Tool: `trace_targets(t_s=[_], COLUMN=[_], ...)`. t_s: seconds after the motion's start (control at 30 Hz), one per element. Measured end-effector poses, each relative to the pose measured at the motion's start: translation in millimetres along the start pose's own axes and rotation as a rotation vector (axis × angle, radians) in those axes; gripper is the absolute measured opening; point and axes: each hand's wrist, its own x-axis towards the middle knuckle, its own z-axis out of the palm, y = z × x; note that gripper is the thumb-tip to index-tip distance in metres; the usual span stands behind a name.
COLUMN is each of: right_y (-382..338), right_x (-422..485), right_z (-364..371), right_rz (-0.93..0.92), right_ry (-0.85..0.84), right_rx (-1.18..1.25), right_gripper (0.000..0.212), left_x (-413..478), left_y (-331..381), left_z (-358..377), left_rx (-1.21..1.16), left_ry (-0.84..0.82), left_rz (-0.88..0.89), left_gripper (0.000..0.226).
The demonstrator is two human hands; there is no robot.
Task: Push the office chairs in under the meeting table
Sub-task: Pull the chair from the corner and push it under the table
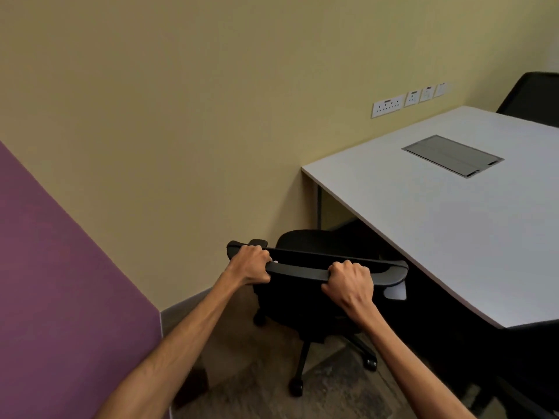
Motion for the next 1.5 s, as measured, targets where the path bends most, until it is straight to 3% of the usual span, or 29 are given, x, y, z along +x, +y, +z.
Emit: trace_targets(t_s=[0.3, 0.73, 0.97, 1.27, 1.5], right_y=[-24.8, -69.1, -76.7, -62.0, -49.3], right_x=[76.0, 201.3, 260.1, 326.7, 367.0], right_z=[-1.0, 20.9, 30.1, 32.6, 43.3], right_rz=[0.182, 0.453, 0.548, 0.702, 0.732], right_ry=[-0.031, 0.026, 0.091, 0.066, 0.001], right_rx=[0.021, 0.024, -0.039, -0.084, -0.078], right_gripper=[0.018, 0.018, 0.017, 0.019, 0.021], left_x=[101.6, 262.0, 329.4, 424.0, 469.0], left_y=[-68.1, -167.0, -194.9, -204.1, -215.2], left_z=[-1.9, 6.8, -0.6, -5.4, 16.0], left_rx=[0.048, 0.058, 0.057, 0.052, 0.05], left_ry=[0.002, -0.002, -0.014, 0.027, -0.006], left_rz=[0.167, 0.421, 0.503, 0.67, 0.693], left_gripper=[0.023, 0.036, 0.025, 0.028, 0.03])
